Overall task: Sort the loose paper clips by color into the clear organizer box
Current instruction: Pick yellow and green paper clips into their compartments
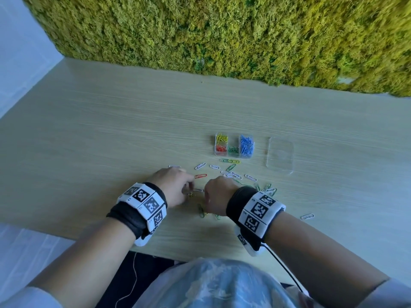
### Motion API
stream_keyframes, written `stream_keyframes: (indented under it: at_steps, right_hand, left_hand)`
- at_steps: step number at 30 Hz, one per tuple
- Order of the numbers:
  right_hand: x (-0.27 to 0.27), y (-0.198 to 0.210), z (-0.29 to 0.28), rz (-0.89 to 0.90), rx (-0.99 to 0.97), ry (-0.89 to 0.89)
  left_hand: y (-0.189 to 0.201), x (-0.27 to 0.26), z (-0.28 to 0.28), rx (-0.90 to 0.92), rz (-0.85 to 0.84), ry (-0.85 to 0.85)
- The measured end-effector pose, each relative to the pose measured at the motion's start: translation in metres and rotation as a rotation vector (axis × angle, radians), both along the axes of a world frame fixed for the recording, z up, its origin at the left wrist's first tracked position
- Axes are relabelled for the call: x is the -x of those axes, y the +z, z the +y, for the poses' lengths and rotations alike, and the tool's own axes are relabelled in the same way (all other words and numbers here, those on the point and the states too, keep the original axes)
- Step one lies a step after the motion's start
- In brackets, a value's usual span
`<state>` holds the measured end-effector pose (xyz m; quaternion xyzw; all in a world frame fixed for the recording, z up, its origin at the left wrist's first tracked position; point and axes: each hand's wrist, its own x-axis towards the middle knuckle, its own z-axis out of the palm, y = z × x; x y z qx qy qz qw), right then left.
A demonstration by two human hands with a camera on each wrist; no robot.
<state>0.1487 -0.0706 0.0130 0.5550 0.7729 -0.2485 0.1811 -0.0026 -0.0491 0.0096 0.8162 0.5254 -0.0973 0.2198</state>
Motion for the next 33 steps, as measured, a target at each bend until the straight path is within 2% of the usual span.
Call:
stream_keyframes:
  at_steps: [4, 12, 18, 21, 24, 27, 30, 33]
  right_hand:
    - [0.005, 0.006, -0.005, -0.069, -0.021, 0.034]
    - [0.004, 0.010, -0.013, -0.001, -0.057, -0.013]
    - [0.006, 0.006, -0.012, 0.017, -0.036, -0.036]
    - [0.001, 0.005, -0.012, 0.088, -0.009, -0.096]
    - [-0.014, 0.007, -0.010, 0.343, 0.065, -0.295]
    - [-0.040, 0.007, -0.008, 0.689, 0.241, -0.555]
    - [-0.067, 0.002, -0.007, 1.241, 0.503, -0.883]
    - [-0.089, -0.001, -0.004, 1.475, 0.572, -0.991]
  left_hand:
    - [0.003, -0.004, 0.000, -0.026, 0.025, -0.067]
    - [0.007, -0.020, 0.003, -0.078, 0.171, -0.196]
    - [0.004, -0.019, 0.006, -0.041, 0.121, -0.167]
    - [-0.001, -0.014, 0.010, -0.019, 0.077, -0.147]
    - [-0.003, -0.006, 0.013, 0.054, -0.054, -0.045]
    - [-0.003, -0.001, 0.014, 0.100, -0.301, 0.130]
    - [0.000, 0.000, 0.019, 0.300, -0.610, 0.317]
    - [0.002, -0.001, 0.024, 0.494, -0.802, 0.440]
